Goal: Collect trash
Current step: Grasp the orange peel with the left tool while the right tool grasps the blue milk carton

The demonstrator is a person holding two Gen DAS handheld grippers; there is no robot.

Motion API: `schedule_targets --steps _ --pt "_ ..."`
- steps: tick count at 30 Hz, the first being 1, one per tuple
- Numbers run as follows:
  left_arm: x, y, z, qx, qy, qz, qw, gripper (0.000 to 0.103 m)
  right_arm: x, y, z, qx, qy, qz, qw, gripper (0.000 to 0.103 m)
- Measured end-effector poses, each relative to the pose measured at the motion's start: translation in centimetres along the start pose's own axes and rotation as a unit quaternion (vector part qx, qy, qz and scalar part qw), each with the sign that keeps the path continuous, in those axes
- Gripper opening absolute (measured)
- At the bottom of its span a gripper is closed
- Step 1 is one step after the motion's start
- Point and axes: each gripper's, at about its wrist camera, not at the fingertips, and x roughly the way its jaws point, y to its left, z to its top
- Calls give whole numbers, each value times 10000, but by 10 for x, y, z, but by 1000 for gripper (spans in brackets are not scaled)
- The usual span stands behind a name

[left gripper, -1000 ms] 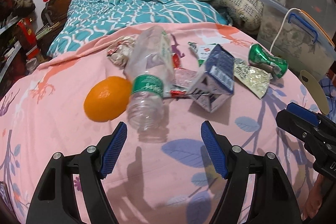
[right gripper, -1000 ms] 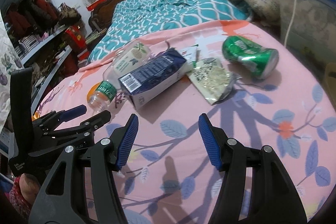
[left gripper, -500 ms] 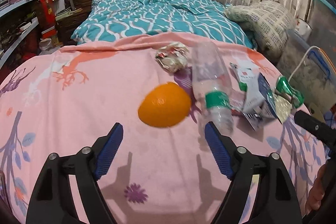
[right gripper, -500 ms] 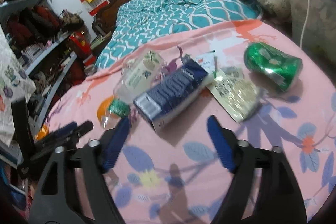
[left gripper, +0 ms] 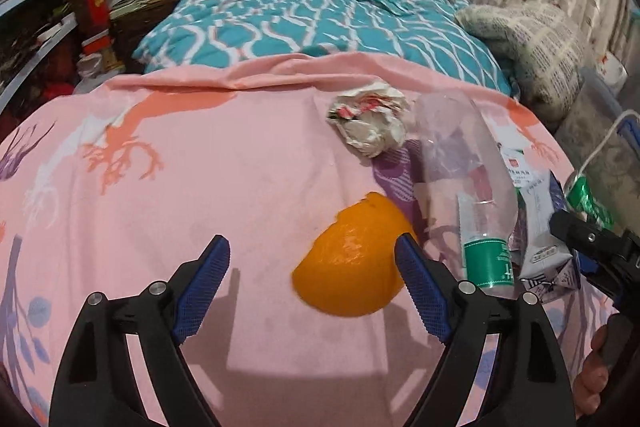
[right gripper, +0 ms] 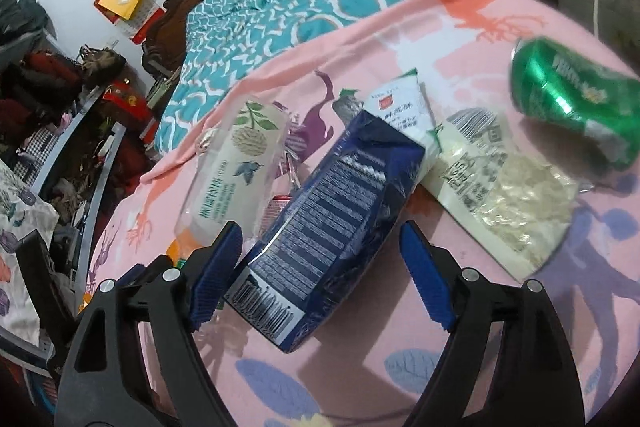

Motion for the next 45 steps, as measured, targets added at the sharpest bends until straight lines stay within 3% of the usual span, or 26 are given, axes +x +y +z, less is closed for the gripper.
schedule_targets --steps 4,5,10,15,28,45 --pt "17 -11 -7 218 235 -77 9995 79 10 -4 -2 67 177 52 9998 76" --pt "20 -11 -8 215 294 -187 9992 70 12 -5 -3 73 243 145 9996 71" --pt "11 -4 -15 133 277 -454 9985 38 7 1 -11 -241 260 137 9993 67" --pt "-10 3 -34 37 247 -206 9995 30 -12 2 -33 -577 203 124 9981 66" --pt "-60 24 -87 -114 28 279 9995 29 -53 -3 -94 -866 216 258 9957 65" --pt "-87 19 -107 6 -263 595 9979 29 -82 11 -136 -1691 87 -115 9855 66"
